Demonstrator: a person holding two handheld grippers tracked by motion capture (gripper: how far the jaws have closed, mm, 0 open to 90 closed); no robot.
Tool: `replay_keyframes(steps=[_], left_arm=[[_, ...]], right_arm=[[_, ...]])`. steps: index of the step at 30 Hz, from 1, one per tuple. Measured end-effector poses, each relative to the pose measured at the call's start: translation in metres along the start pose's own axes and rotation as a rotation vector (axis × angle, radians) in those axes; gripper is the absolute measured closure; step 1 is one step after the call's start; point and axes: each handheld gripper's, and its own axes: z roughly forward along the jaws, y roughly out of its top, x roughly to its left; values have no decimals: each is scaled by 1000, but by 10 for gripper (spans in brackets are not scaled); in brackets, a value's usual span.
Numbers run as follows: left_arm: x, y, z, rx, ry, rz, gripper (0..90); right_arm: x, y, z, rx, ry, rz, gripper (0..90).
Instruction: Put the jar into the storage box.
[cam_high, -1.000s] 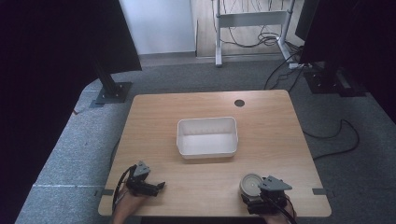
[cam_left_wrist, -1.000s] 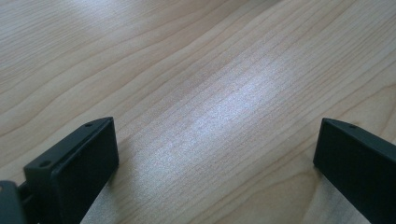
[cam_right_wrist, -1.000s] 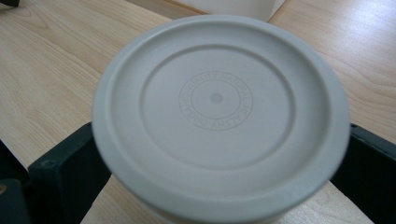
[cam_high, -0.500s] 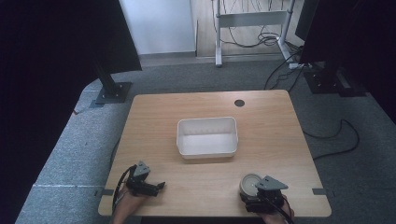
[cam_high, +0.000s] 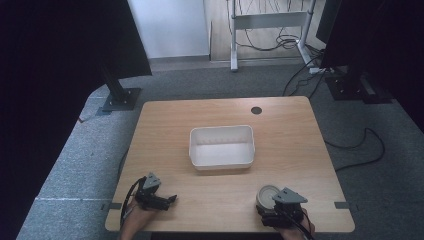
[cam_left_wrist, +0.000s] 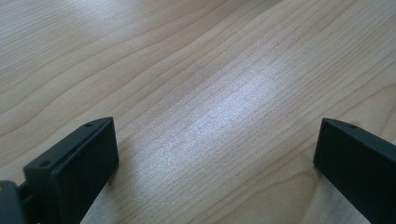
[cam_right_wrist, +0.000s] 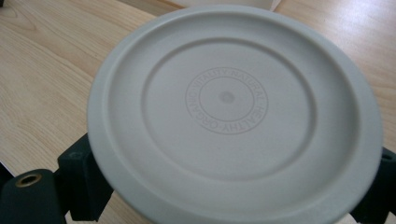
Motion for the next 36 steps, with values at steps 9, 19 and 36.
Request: replay_keyframes(steps=[9, 19, 36], left_arm=[[0, 0, 0, 0, 0, 0, 0], [0, 0, 0, 2, 1, 1, 0], [0, 0, 0, 2, 1, 2, 0]], right_arm=[[2, 12, 3, -3, -7, -13, 92], [-2, 24, 7, -16, -5, 4, 92], [2, 51, 21, -38, 29, -20, 92]])
